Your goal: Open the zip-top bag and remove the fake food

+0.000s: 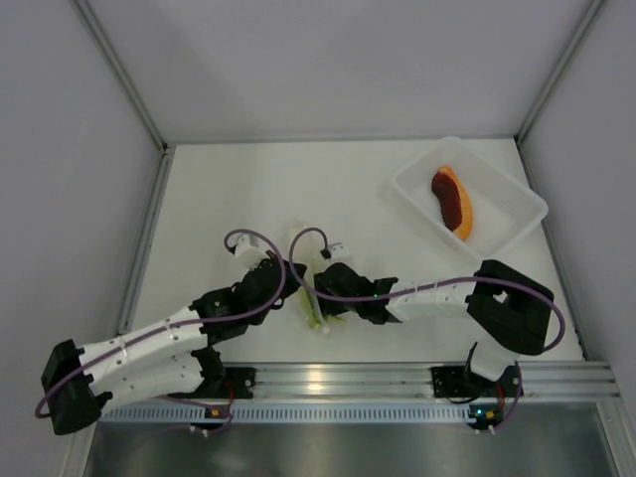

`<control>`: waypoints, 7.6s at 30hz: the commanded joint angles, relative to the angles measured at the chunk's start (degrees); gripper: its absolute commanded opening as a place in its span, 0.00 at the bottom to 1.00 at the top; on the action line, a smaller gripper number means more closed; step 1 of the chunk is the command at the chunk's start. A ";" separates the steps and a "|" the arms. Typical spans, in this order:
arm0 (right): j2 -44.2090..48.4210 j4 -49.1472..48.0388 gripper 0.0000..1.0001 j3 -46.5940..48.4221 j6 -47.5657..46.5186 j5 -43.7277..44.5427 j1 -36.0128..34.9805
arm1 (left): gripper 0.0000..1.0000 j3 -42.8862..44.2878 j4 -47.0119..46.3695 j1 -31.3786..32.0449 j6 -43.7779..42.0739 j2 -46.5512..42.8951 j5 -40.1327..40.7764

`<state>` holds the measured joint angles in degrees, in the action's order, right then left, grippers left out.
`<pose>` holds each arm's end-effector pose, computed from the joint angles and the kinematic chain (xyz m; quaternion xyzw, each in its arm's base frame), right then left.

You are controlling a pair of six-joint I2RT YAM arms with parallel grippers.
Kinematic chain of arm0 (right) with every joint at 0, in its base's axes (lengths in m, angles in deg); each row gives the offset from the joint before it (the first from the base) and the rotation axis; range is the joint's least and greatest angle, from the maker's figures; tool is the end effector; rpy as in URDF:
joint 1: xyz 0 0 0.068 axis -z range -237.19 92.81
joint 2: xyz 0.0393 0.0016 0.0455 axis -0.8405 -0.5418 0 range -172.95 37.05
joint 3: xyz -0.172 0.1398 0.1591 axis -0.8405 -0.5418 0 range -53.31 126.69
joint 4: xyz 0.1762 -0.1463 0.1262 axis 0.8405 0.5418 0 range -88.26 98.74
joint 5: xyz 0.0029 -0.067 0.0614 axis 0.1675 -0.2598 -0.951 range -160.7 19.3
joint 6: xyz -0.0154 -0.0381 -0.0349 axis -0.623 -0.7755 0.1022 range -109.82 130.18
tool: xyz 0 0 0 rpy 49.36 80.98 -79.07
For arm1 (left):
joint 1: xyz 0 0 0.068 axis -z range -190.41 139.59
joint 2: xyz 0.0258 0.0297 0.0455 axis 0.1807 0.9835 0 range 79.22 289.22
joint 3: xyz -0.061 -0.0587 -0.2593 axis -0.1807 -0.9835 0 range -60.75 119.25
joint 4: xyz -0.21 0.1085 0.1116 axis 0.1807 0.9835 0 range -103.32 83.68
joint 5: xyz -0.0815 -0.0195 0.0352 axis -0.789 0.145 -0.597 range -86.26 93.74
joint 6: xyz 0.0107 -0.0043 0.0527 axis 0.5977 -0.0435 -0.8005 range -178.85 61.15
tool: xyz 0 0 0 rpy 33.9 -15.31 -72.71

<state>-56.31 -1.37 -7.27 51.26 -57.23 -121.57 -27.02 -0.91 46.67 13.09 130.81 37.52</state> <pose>0.1474 0.2881 0.1619 -0.1401 0.9052 0.2420 0.3200 0.1237 -0.1546 0.2501 -0.2508 0.8041 -0.3217 0.4325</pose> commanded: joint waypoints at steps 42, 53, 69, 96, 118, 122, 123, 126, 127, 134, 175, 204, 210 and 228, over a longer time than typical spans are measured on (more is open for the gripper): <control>-5.35 -4.36 0.24 2.30 5.68 10.68 -2.77 | 0.00 3.09 1.56 0.40 -5.14 -7.55 4.80; 5.20 -3.04 0.00 1.15 -0.03 12.81 -2.24 | 0.00 0.36 4.21 0.40 -6.90 -8.36 6.12; 1.52 8.21 0.00 14.69 -1.97 10.52 4.52 | 0.00 1.77 -5.90 0.40 -17.01 2.19 -5.30; 11.61 6.10 0.00 13.73 -11.20 -3.28 7.52 | 0.00 4.50 -1.15 -8.21 -26.06 13.09 -9.96; 24.64 -0.31 0.00 -1.30 -11.38 -4.68 7.95 | 0.00 4.84 3.06 -12.61 -25.54 12.74 -6.09; 19.47 2.22 0.00 -0.43 -9.18 -2.85 7.78 | 0.00 6.69 1.84 -12.26 -23.17 12.57 -11.09; 18.23 2.93 0.00 0.27 -8.74 -1.97 7.69 | 0.00 6.61 0.88 -11.82 -22.90 12.39 -13.19; 13.83 6.71 0.00 2.91 -7.25 0.49 7.25 | 0.00 6.87 -2.03 -7.87 -20.27 12.65 -11.99; 12.86 6.81 0.02 3.61 -6.55 1.28 7.08 | 0.00 7.04 -2.29 -6.73 -19.57 13.26 -11.03; 6.53 3.65 0.13 4.41 -4.08 3.14 6.64 | 0.00 4.77 -2.30 -2.94 -14.47 15.11 -8.03; -11.15 -10.77 0.14 5.11 -13.66 10.34 3.12 | 0.00 -1.48 1.31 -5.40 -14.72 3.07 -7.77; 9.94 -7.25 0.00 6.79 1.45 -3.64 9.09 | 0.00 -5.61 -2.56 -7.86 -17.71 10.63 -11.99; 16.71 -16.46 0.00 -2.79 10.23 -4.60 12.34 | 0.00 -6.40 -2.56 -7.86 -16.75 13.35 -9.09; 13.21 -28.71 0.00 -9.04 22.03 -7.78 8.58 | 0.00 -4.65 -7.57 -7.42 -10.60 12.04 -4.42</control>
<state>-42.39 -22.92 -17.39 71.55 -67.08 -110.38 -32.61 -4.06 38.98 1.07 144.50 30.94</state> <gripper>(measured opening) 0.102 0.023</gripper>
